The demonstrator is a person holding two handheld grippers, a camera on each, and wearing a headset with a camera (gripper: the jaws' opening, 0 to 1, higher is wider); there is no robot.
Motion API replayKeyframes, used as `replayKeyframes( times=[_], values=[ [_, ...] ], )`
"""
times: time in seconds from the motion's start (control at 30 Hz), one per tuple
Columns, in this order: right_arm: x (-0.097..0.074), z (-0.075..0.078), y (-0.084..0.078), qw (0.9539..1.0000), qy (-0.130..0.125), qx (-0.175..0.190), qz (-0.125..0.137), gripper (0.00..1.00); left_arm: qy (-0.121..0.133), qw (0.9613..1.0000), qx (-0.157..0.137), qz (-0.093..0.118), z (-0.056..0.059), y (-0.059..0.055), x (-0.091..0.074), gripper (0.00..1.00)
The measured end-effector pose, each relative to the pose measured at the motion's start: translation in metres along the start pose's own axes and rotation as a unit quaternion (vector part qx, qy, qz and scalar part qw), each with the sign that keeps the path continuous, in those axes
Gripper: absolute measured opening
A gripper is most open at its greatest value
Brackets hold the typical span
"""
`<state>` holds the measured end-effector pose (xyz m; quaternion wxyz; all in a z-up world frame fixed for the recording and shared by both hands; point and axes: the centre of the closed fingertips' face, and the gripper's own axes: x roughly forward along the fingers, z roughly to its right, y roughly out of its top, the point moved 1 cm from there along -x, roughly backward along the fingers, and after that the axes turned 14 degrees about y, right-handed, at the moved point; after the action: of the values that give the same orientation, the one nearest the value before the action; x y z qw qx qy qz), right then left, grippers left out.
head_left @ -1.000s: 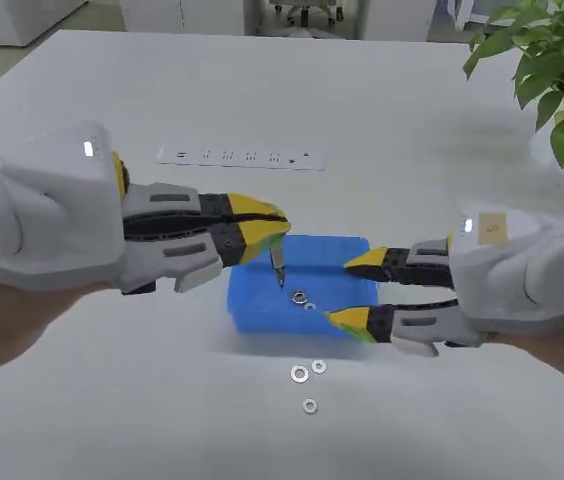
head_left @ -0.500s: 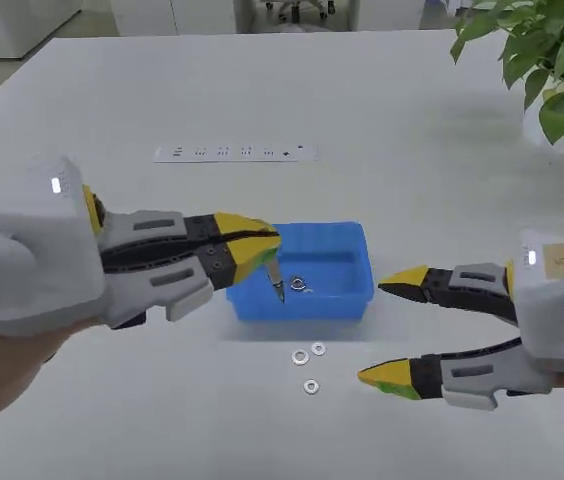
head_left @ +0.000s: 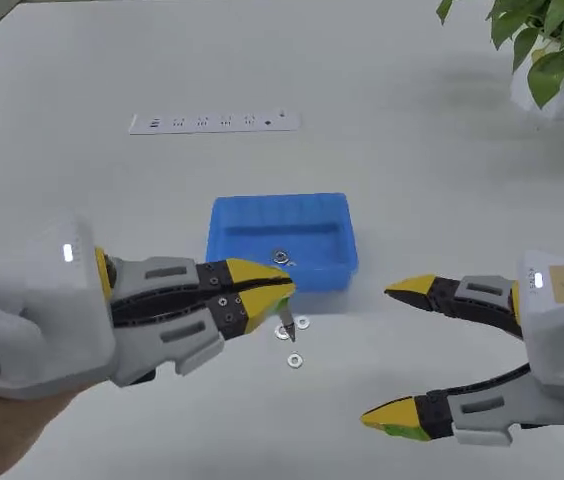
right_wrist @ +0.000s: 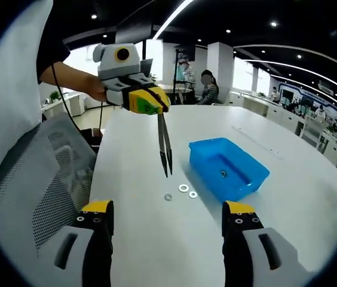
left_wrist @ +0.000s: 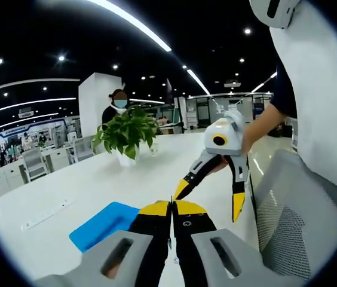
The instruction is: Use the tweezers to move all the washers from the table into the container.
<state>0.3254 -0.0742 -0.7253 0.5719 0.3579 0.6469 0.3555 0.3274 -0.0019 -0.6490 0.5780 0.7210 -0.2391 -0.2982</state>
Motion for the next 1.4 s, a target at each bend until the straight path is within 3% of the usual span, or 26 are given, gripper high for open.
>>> replayKeyframes(
  times=[0.23, 0.57, 0.97, 1.4],
  values=[
    [0.003, -0.004, -0.011, 0.9999, 0.001, 0.014, -0.004, 0.77, -0.005, 0.9997, -0.015, -0.018, 0.002, -0.017, 0.003, 0.04],
    [0.010, -0.012, -0.024, 0.9989, 0.015, 0.043, -0.001, 0.84, -0.021, 0.9993, -0.013, -0.029, 0.001, -0.025, 0.012, 0.04],
    [0.018, -0.013, -0.023, 0.9983, 0.028, 0.052, 0.000, 0.85, -0.029, 0.9989, -0.013, -0.035, 0.004, -0.035, 0.013, 0.04],
    [0.028, -0.021, -0.023, 0.9970, 0.047, 0.062, 0.000, 0.84, -0.032, 0.9987, -0.016, -0.037, 0.002, -0.038, 0.017, 0.04]
  ],
)
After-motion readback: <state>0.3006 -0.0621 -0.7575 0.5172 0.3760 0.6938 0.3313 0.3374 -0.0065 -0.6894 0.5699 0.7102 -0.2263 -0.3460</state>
